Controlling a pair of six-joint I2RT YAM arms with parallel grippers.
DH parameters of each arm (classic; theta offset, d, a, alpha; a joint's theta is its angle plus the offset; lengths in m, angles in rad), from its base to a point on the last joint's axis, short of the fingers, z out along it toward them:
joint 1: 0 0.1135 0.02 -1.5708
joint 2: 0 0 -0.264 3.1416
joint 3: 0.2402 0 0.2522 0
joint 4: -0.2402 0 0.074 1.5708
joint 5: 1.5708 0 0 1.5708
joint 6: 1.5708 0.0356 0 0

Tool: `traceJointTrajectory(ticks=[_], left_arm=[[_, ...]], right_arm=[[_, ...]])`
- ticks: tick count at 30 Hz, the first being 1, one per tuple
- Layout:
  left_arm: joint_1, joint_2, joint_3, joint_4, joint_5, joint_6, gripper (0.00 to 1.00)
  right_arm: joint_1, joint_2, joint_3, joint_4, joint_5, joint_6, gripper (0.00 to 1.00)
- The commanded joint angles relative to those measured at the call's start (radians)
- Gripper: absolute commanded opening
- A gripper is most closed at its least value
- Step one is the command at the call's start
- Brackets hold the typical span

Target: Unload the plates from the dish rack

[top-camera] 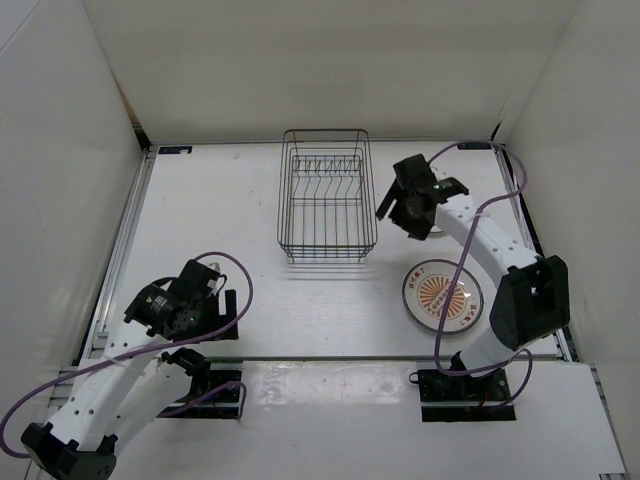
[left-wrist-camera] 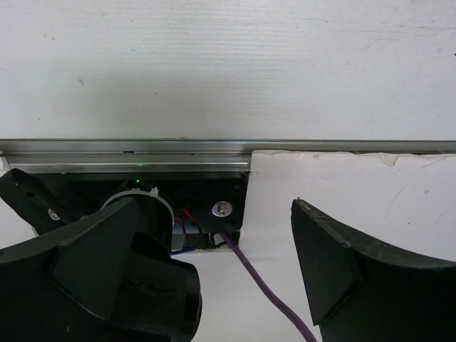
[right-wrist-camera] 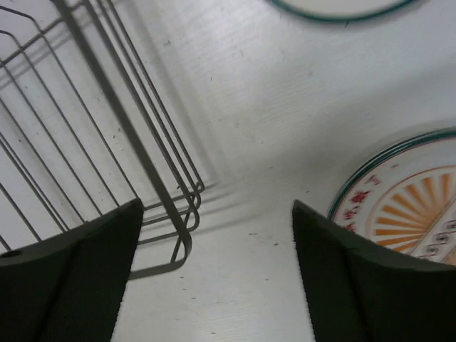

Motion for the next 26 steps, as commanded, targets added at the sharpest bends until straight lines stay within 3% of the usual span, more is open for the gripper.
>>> traceJointTrajectory(ticks=[1,2,4,5,7,10,16,24,26], left_arm=[[-0.002,-0.020,0.012,-0.041,-0.009,0.019,1.00],[-0.002,-0.023,0.012,-0.035,-0.009,0.025,1.00],[-0.002,-0.034,0.027,-0.033,-0.009,0.042,1.00],[-0.004,-0.034,0.036,-0.024,-0.010,0.051,1.00],[-0.004,-0.052,0.061,-0.015,-0.010,0.080,1.00],[-0.004,-0.070,0.096,0.037,-0.038,0.152,1.00],[-0.001,-0.107,0.178,0.229,-0.111,0.295,1.00],[-0.002,-0.250,-0.067,0.644,-0.335,0.284,1.00],[-0.001,-0.284,-0.092,0.723,-0.332,0.336,1.00]], right_arm=[[-0.008,-0.059,0.188,-0.175,0.111,-0.091,0.90],[-0.007,-0.053,0.223,-0.328,0.123,-0.110,0.90],[-0.005,-0.017,0.350,-0.431,0.126,-0.161,0.90],[-0.008,-0.013,0.372,-0.561,0.128,-0.180,0.90],[-0.001,-0.053,0.376,-0.645,0.149,-0.203,0.90],[-0.007,-0.195,0.228,-0.653,0.181,-0.204,0.90],[-0.022,-0.488,0.055,-0.516,0.148,-0.243,0.90],[-0.008,-0.503,0.027,-0.639,0.177,-0.206,0.90],[-0.007,-0.518,0.012,-0.633,0.192,-0.212,0.90]])
